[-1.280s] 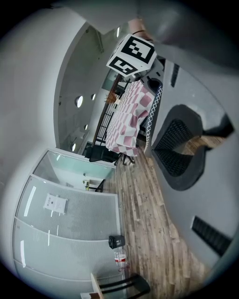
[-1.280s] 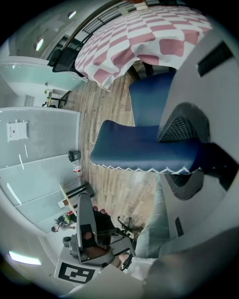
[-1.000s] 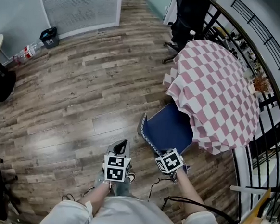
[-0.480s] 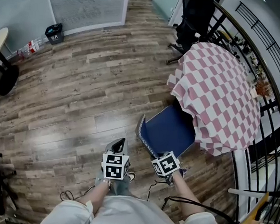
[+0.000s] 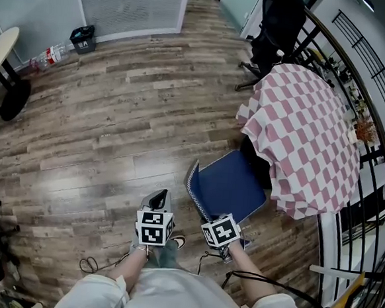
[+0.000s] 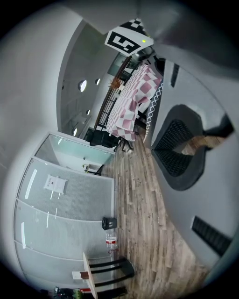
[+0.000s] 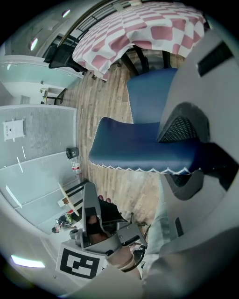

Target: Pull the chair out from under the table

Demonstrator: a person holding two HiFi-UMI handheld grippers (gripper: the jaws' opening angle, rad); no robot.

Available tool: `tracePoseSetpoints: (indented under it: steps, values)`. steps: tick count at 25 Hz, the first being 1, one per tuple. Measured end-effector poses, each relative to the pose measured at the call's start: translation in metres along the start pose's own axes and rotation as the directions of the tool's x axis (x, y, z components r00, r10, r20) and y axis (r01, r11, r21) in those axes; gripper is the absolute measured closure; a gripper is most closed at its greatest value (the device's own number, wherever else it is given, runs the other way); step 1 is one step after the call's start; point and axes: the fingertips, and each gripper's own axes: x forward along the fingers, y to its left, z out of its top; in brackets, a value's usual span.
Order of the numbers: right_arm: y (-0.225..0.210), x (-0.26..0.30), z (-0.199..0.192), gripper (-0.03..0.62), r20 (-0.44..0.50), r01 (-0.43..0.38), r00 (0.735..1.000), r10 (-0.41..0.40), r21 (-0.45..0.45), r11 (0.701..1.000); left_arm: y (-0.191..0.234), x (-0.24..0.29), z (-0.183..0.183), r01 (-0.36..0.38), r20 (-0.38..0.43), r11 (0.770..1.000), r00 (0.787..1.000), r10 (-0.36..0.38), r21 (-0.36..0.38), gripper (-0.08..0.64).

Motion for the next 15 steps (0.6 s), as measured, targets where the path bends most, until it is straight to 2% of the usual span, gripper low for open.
tracePoseSetpoints:
  steps: [15]
  values:
    - [0.048,0.009,0.001,0.491,-0.008,-0.014,1.0,0.015,0.024,1.0,0.031,-0.014,-0.017,-0.059,-0.006,0.997,0.998,0.059,-0.054,0.561]
